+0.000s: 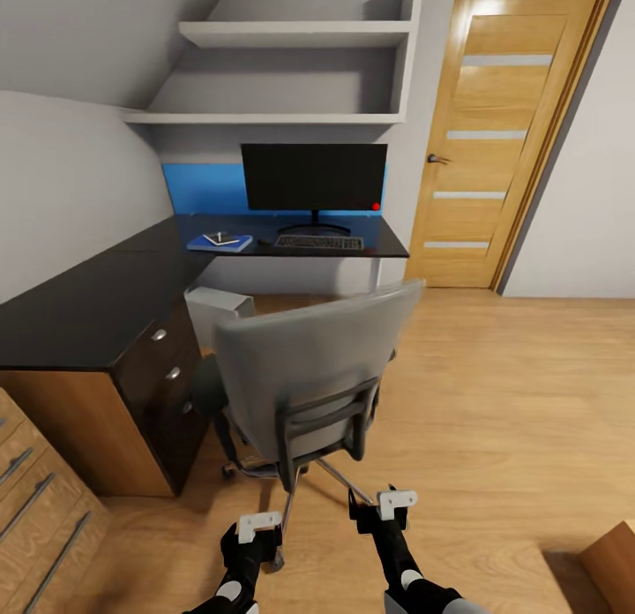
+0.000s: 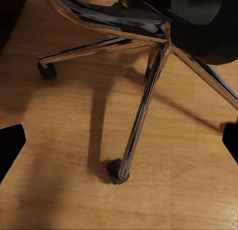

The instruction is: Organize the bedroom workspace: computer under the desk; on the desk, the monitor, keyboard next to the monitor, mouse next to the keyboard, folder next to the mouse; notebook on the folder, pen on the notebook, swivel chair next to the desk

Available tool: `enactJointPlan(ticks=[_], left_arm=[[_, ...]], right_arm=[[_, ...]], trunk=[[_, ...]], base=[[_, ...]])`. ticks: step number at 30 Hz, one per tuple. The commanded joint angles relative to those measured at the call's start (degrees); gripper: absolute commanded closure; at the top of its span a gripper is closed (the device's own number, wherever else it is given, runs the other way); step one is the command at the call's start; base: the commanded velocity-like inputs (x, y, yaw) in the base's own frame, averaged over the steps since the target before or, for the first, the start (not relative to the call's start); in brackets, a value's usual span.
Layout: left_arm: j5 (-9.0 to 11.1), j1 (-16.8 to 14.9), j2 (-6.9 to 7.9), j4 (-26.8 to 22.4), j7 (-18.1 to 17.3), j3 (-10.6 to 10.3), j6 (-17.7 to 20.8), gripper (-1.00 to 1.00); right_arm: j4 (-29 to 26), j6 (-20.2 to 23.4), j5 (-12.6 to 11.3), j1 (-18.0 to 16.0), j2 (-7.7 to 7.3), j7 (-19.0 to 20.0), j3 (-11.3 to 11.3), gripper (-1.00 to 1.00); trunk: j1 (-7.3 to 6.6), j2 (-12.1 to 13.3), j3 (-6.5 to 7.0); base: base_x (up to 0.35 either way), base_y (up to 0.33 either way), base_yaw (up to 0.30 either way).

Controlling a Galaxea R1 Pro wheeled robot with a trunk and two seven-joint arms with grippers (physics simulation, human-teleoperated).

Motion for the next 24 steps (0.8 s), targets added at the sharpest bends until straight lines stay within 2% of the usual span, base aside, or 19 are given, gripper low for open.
enactJointPlan(ticks=[1,7,15,24], left_arm=[[0.34,-0.04,0.0,0.03,0.31,-0.5,-0.15,-1.0],[0.34,-0.04,0.0,0.03,0.31,-0.45,-0.15,-1.0],[0.34,-0.04,0.0,0.03,0.31,-0.43,-0.15,-1.0],[0.34,-0.04,0.0,0.03,0.31,-0.43,-0.15,-1.0]], right_arm=[[-0.02,-0.06,-0.03,-0.03,0.01,-0.53,0.48,-1.0],[-0.02,-0.06,-0.03,-0.03,0.01,-0.53,0.49,-1.0],[-0.03,-0.06,-0.03,-0.03,0.01,-0.53,0.49,-1.0],[-0.02,-0.06,-0.03,-0.03,0.14,-0.53,0.49,-1.0]], trunk=[[0.02,-0.02,-0.05],[0.02,-0.02,-0.05],[0.02,-0.02,-0.05],[0.02,-0.02,-0.05]], base=[[0.254,0.183,0.0],[0.163,0.204,0.0],[0.032,0.26,0.0],[0.005,0.079,0.043]])
